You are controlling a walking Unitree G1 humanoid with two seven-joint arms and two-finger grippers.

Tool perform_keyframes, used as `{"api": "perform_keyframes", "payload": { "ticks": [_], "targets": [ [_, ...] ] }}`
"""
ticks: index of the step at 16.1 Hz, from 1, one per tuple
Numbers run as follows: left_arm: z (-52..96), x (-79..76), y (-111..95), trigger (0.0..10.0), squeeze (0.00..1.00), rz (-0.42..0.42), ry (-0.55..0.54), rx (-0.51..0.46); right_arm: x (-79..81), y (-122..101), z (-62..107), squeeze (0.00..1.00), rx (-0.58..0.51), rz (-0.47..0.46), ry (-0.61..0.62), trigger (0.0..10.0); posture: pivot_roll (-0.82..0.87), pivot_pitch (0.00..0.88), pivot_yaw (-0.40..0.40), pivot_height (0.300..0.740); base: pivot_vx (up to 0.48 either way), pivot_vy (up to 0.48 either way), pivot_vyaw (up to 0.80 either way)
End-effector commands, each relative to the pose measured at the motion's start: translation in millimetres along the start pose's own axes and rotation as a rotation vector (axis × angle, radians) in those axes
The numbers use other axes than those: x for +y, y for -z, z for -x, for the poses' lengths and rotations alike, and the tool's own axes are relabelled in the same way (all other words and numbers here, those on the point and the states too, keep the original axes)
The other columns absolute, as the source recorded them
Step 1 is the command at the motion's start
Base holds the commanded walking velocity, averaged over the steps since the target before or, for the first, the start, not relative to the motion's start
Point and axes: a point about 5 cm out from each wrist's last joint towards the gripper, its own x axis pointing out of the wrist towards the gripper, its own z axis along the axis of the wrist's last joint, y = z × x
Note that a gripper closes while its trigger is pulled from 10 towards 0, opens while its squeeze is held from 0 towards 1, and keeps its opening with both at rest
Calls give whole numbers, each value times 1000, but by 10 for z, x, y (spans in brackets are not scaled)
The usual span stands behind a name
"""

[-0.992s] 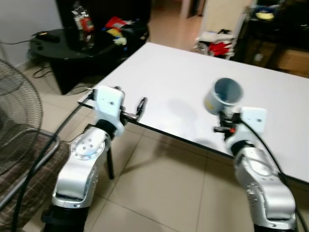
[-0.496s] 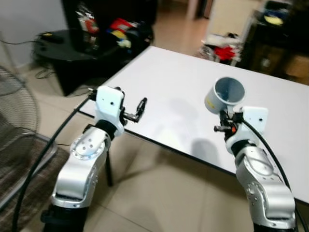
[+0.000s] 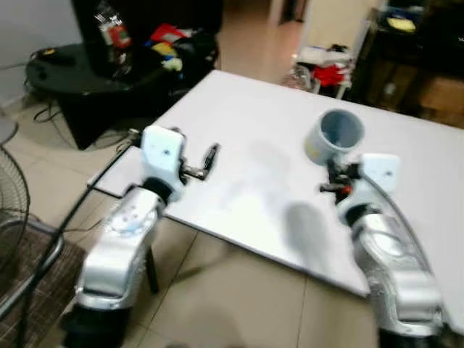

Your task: Setting the table

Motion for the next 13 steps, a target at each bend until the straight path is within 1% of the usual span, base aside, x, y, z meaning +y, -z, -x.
{"api": "perform_keyframes", "payload": {
  "ticks": [1,13],
  "targets": [
    [-21,-32,-25,10000,0,2,9,-8,-62,-45,-5,0,-18,8,15,10000,54,0,-64,740,349,0,0],
    [-51,-16,-40,10000,0,-11,16,-14,-10,-50,-68,0,-20,-11,-4,10000,63,0,-55,740,349,0,0]
  ]
}}
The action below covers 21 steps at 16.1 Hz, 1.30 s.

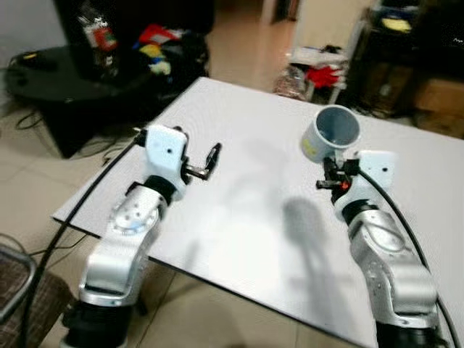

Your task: Setting the table

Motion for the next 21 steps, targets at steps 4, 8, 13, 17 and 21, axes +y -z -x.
{"api": "perform_keyframes", "payload": {
  "ticks": [4,8,13,17,21],
  "targets": [
    [-14,2,-18,10000,0,1,4,-8,32,-40,-24,0,-13,-6,-23,10000,65,0,-59,740,347,0,0],
    [4,-42,35,10000,0,-32,67,26,107,32,-104,0,57,2,-118,10000,66,0,-61,740,230,0,0],
    [86,-123,87,10000,0,-52,253,67,167,209,-384,0,209,89,-265,10000,80,0,-64,740,0,0,0],
    [175,-220,110,10000,0,-49,428,106,231,360,-517,0,322,134,-340,10000,102,0,-88,740,0,0,0],
    [286,-274,151,10000,0,-37,523,151,256,425,-597,0,335,167,-365,10000,106,0,-86,740,0,0,0]
  ]
}}
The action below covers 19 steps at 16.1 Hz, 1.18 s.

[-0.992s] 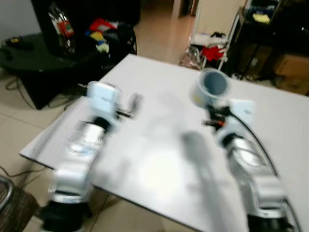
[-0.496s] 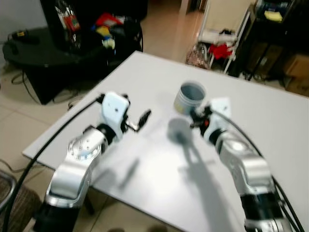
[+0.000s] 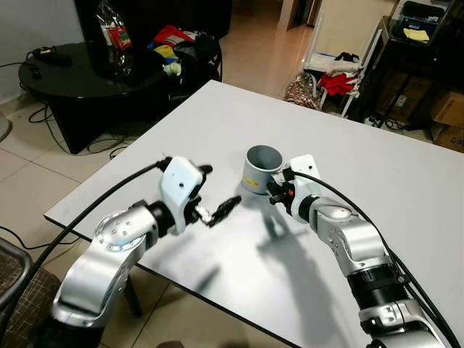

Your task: Setting the table

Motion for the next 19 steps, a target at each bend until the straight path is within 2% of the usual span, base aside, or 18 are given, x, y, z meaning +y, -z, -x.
{"api": "perform_keyframes", "payload": {
  "ticks": [1,4,5,6,8,11,13,16,17,19],
  "targets": [
    [-3,-45,-36,10000,0,-8,38,-4,-39,-63,-6,0,-23,35,10,10000,107,0,-84,740,0,0,0],
    [11,-86,-27,10000,0,-7,81,11,-73,-8,-54,0,-26,57,42,10000,107,0,-83,740,0,0,0],
    [7,-92,-32,10000,0,-7,82,10,-72,10,-62,357,-26,48,37,10000,107,0,-83,740,0,0,0],
    [2,-99,-37,10000,0,-7,86,9,-70,39,-69,1000,-22,44,27,10000,107,0,-83,740,0,0,0],
    [1,-96,-43,10000,0,-7,89,9,-72,41,-57,1000,-27,44,14,10000,105,0,-83,740,0,0,0],
    [31,-49,-60,10000,0,-19,79,8,-110,-77,159,1000,-75,2,-20,10000,104,0,-89,740,0,0,0],
    [60,-27,-66,10000,0,-27,77,10,-109,-159,391,1000,-126,-15,-44,10000,95,0,-83,740,0,0,0],
    [159,5,-40,10000,0,-57,89,48,33,-192,860,1000,-152,17,-122,10000,70,0,-54,740,0,0,0],
    [243,13,11,10000,0,-65,83,89,104,-177,1030,1000,-190,47,-116,10000,59,0,-43,740,0,0,0],
    [329,-5,66,10000,0,-52,83,123,172,-208,1143,1000,-281,24,-83,10000,53,0,-43,740,0,0,400]
  ]
}}
